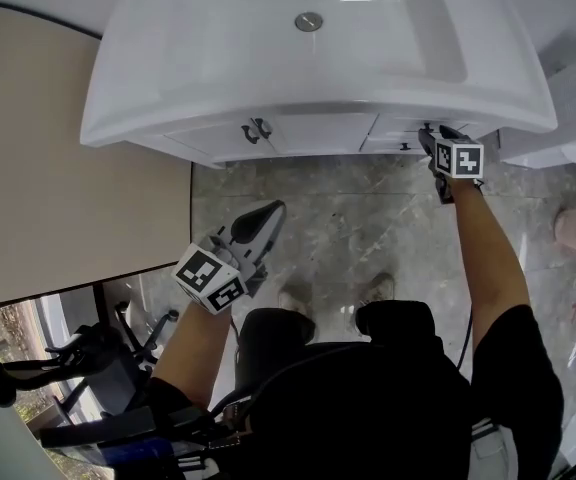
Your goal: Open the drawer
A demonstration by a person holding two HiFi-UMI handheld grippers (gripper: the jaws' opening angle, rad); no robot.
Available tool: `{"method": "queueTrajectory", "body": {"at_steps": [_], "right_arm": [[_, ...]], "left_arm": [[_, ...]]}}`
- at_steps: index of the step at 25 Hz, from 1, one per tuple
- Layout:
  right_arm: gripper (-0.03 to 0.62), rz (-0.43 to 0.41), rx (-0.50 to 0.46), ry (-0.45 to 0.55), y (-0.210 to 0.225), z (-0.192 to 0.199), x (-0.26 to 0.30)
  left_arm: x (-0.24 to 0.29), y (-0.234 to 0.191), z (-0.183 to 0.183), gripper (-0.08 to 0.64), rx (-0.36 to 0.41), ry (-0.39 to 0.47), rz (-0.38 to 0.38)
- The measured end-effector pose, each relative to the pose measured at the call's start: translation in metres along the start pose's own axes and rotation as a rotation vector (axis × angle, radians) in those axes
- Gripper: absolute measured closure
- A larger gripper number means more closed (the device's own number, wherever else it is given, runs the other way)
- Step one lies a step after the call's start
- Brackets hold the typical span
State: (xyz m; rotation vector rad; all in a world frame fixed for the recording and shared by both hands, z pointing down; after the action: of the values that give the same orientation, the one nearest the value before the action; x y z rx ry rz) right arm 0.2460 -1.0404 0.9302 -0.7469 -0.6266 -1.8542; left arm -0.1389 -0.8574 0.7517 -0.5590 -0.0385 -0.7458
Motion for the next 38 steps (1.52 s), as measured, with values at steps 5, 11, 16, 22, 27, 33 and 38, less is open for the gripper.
{"method": "queueTrajectory", "body": {"at_steps": [5, 11, 16, 22, 27, 33, 38], "right_arm": [[0.402, 0.076, 0.039, -0.055, 0.012, 0.0, 0.022], [0.46, 0.072, 0.052, -0.169, 0.004, -0.004, 0.028], [0.471, 0.084, -0.031, -0.198, 0.002, -0.003, 0.026], [0.472, 0.061, -0.053, -0.191, -0.008, 0.015, 0.008], [0.472, 0.054, -0.058, -0.203, -0.015, 0.031, -0.005], [0.472, 0.043, -0.063, -0.214, -0.023, 0.049, -0.021], [0.472, 0.039, -0.064, -0.224, -0.027, 0.06, -0.029]], "left_arm": [[0.004, -0.006, 0.007, 0.566, -0.001, -0.006, 0.002], [-0.001, -0.004, 0.009, 0.566, -0.015, -0.016, 0.014], [-0.01, -0.002, 0.011, 0.566, -0.028, -0.029, 0.01], [-0.015, 0.001, 0.012, 0.566, -0.042, -0.042, -0.003], [-0.01, 0.015, 0.004, 0.566, -0.038, -0.037, 0.02], [-0.012, 0.029, 0.0, 0.566, -0.038, -0.035, 0.033], [-0.015, 0.037, 0.002, 0.566, -0.043, -0.042, 0.031]]}}
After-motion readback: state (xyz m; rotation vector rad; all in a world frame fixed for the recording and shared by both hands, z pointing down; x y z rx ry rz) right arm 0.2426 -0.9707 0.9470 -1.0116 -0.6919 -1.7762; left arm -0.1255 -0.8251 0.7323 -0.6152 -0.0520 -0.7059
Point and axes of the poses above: the fingertips, and each gripper's own axes: x forward along the fingers, y to its right, z out of its underside, the point moved 6 cm from there along -x, backward along the fingers, and after that the axes turned 5 degrees about -x, right-handed, at the moved point
